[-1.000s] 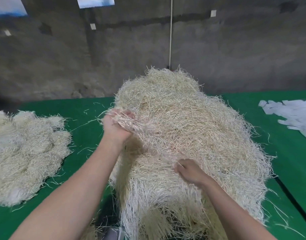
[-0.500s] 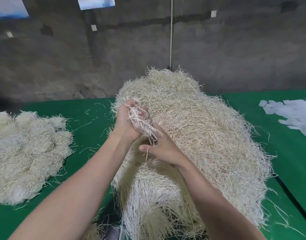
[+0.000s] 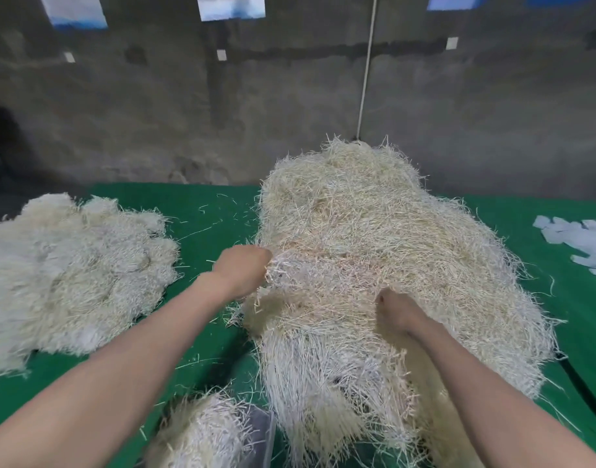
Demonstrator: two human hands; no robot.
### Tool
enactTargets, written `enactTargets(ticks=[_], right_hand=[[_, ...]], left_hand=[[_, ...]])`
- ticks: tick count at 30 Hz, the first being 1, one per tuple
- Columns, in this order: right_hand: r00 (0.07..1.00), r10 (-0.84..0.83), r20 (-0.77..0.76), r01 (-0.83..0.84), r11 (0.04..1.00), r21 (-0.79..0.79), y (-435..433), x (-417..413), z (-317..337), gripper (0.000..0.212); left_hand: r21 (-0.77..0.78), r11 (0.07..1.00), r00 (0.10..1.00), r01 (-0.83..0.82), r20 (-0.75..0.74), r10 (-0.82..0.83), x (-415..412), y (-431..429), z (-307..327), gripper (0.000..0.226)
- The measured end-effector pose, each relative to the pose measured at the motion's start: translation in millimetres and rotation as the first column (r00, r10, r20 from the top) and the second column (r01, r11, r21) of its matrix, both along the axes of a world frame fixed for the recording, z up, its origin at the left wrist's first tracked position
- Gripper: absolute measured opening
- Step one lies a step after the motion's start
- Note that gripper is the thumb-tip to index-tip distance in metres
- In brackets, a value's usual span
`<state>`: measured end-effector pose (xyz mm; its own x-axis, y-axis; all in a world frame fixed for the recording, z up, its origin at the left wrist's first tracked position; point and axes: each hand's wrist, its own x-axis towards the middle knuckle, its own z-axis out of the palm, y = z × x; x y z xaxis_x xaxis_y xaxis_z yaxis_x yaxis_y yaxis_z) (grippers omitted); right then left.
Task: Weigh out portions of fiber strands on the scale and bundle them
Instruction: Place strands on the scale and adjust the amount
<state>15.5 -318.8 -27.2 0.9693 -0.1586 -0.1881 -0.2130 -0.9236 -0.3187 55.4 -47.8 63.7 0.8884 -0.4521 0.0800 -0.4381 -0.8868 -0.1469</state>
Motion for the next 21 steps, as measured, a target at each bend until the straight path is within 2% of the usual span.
enactTargets(ticks=[1,2,3,4,5,6,7,8,10,12,13,17,19,21], right_hand=[[0.997,-0.010,0.076,0.005,0.998,0.059,3,1,10,0.036],[0.969,-0.039,0.244,0.004,0.990,0.142,8,1,25,0.038],[0.890,-0.097,0.446,-0.011,0.972,0.235,18,-1,44,0.039],[0.764,-0.159,0.626,-0.060,0.948,0.313,32,-4,63,0.039],[0.642,-0.188,0.744,-0.142,0.924,0.356,48,-8,83,0.037],[0.563,-0.171,0.809,-0.238,0.903,0.357,66,-12,100,0.036],[0.546,-0.111,0.830,-0.337,0.879,0.338,86,-18,112,0.036],[0.580,-0.013,0.815,-0.430,0.845,0.319,106,-25,120,0.043],[0.713,0.201,0.672,-0.547,0.759,0.354,147,-37,124,0.073],[0.794,0.336,0.506,-0.575,0.683,0.450,180,-45,118,0.095],[0.820,0.359,0.445,-0.562,0.652,0.509,191,-47,115,0.096],[0.873,0.365,0.322,-0.477,0.506,0.719,212,-54,108,0.071],[0.910,0.296,0.288,-0.398,0.438,0.806,219,-59,100,0.058],[0.931,0.230,0.284,-0.363,0.487,0.794,227,-67,92,0.056]], left_hand=[[0.006,1.000,1.000,0.018,0.024,-0.018,-3,6,0,0.027],[0.013,0.999,0.998,0.040,0.046,-0.041,-7,11,1,0.029],[0.025,0.998,0.995,0.061,0.073,-0.063,-10,16,1,0.031],[0.030,0.996,0.991,0.078,0.105,-0.081,-13,21,2,0.032],[0.027,0.995,0.986,0.092,0.140,-0.095,-16,25,4,0.033],[0.021,0.994,0.978,0.106,0.180,-0.108,-20,30,5,0.034],[0.013,0.992,0.968,0.124,0.217,-0.124,-24,35,6,0.034],[0.002,0.989,0.959,0.147,0.246,-0.143,-28,39,7,0.035],[-0.034,0.980,0.943,0.195,0.282,-0.178,-39,47,10,0.031],[-0.100,0.968,0.933,0.231,0.304,-0.191,-50,56,13,0.018],[-0.136,0.960,0.933,0.246,0.303,-0.196,-55,62,16,0.013],[-0.378,0.881,0.959,0.284,0.125,-0.255,-68,87,19,0.007],[-0.494,0.826,0.948,0.273,-0.009,-0.319,-74,102,21,0.013],[-0.587,0.775,0.896,0.236,-0.177,-0.408,-81,117,25,0.026]])
